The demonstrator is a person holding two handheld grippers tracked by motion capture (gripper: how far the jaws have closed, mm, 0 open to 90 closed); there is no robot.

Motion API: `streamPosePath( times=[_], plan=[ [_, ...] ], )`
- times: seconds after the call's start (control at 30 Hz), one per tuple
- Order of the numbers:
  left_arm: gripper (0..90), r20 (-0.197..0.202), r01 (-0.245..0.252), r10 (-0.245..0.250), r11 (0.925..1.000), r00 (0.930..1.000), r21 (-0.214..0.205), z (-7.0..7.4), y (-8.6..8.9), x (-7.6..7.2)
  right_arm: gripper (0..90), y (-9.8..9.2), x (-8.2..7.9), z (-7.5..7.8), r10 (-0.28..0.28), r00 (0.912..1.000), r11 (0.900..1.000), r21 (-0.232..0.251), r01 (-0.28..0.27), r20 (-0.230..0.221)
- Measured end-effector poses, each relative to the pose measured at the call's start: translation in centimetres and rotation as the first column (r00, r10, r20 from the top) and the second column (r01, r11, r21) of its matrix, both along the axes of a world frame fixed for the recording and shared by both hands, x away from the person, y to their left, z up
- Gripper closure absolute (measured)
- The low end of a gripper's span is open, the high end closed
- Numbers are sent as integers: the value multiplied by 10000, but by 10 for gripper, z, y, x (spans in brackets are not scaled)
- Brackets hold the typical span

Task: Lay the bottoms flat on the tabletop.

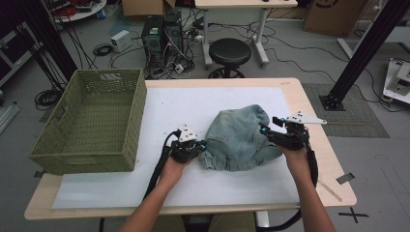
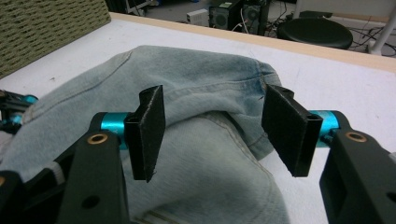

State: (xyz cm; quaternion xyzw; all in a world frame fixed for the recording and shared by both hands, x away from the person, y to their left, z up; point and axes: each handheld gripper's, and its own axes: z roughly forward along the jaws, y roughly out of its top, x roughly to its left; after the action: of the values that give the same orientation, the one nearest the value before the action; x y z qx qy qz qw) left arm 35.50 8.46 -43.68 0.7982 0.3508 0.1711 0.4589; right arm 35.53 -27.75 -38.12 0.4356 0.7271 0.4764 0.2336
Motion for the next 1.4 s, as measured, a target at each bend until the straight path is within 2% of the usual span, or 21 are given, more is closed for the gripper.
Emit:
streamPosePath(
  times=[0.17, 0.3, 0.37, 0.5, 0.57, 0.63, 0.67, 0.7, 0.73, 0.8, 0.87, 0.9, 0.93, 0.97, 1.03, 1.1, 1.17, 1.2, 1.27, 1.33, 1.4],
  plan=[
    [863, 58, -750, 751, 9970, 9972, -206, 2, 23, 2, 407, 0, -1, -6, 72, 9999, 10000, -68, -73, -118],
    [863, 79, -1474, 1476, 9888, 9890, -212, 1, 46, 5, 408, 1, -2, -10, 145, 9996, 9998, -116, -148, -255],
    [863, 75, -1827, 1831, 9826, 9831, -335, 1, 56, 7, 424, 2, -3, -12, 402, 9989, 9989, -224, -407, -247],
    [852, 209, -1867, 1880, 9811, 9820, -504, -2, 66, 7, 424, 11, -6, -17, 934, 9952, 9948, -387, -945, -302],
    [797, 323, -1982, 2009, 9775, 9791, -722, -2, 68, 6, 424, 17, -8, -19, 1271, 9915, 9909, -402, -1282, -294],
    [590, -32, -2035, 2051, 9687, 9787, -1423, 0, 71, 6, 424, 23, -11, -20, 1682, 9853, 9846, -440, -1693, -289],
    [524, -18, -1969, 1990, 9682, 9800, -1546, 2, 72, 6, 424, 27, -12, -21, 1862, 9821, 9808, -543, -1875, -286],
    [506, 130, -1900, 1946, 9684, 9808, -1616, 4, 73, 4, 428, 30, -14, -21, 1986, 9797, 9772, -711, -2002, -288],
    [489, 256, -1815, 1880, 9699, 9818, -1626, 6, 73, 3, 439, 32, -14, -22, 2002, 9793, 9745, -975, -2023, -312],
    [465, 382, -1706, 1795, 9705, 9830, -1701, 9, 73, 1, 442, 35, -11, -24, 1654, 9851, 9753, -1405, -1706, -476],
    [456, 541, -1539, 1652, 9733, 9848, -1703, 13, 72, -1, 442, 33, -5, -30, 1198, 9886, 9800, -1487, -1325, -916],
    [453, 609, -1408, 1533, 9749, 9863, -1724, 14, 72, -2, 442, 32, -1, -34, 1174, 9857, 9818, -1349, -1334, -1206],
    [452, 642, -1266, 1400, 9757, 9881, -1789, 15, 71, -3, 437, 32, 2, -39, 1333, 9784, 9820, -1123, -1520, -1582],
    [449, 703, -1197, 1345, 9758, 9884, -1831, 16, 70, -4, 437, 33, 5, -46, 1627, 9653, 9810, -710, -1804, -2045],
    [437, 767, -1040, 1193, 9782, 9899, -1800, 16, 68, -5, 449, 35, 10, -57, 2029, 9383, 9742, -389, -2222, -2800],
    [432, 757, -1023, 1165, 9802, 9903, -1698, 16, 66, -6, 579, 37, 9, -62, 2123, 9329, 9733, -220, -2284, -2910],
    [429, 747, -1015, 1150, 9811, 9905, -1651, 15, 66, -5, 779, 38, 7, -61, 2269, 9276, 9693, -234, -2446, -2966],
    [429, 745, -1035, 1166, 9817, 9904, -1596, 15, 66, -5, 813, 38, 6, -60, 2347, 9273, 9663, -335, -2551, -2915],
    [429, 702, -1068, 1192, 9814, 9904, -1595, 15, 67, -5, 833, 38, 4, -56, 2227, 9362, 9673, -577, -2468, -2718],
    [429, 670, -1106, 1225, 9810, 9902, -1595, 15, 67, -5, 838, 33, 4, -51, 1741, 9553, 9778, -728, -1964, -2388],
    [429, 658, -1148, 1268, 9800, 9897, -1624, 15, 68, -5, 840, 26, 3, -44, 1024, 9748, 9896, -789, -1200, -1982]
  ],
)
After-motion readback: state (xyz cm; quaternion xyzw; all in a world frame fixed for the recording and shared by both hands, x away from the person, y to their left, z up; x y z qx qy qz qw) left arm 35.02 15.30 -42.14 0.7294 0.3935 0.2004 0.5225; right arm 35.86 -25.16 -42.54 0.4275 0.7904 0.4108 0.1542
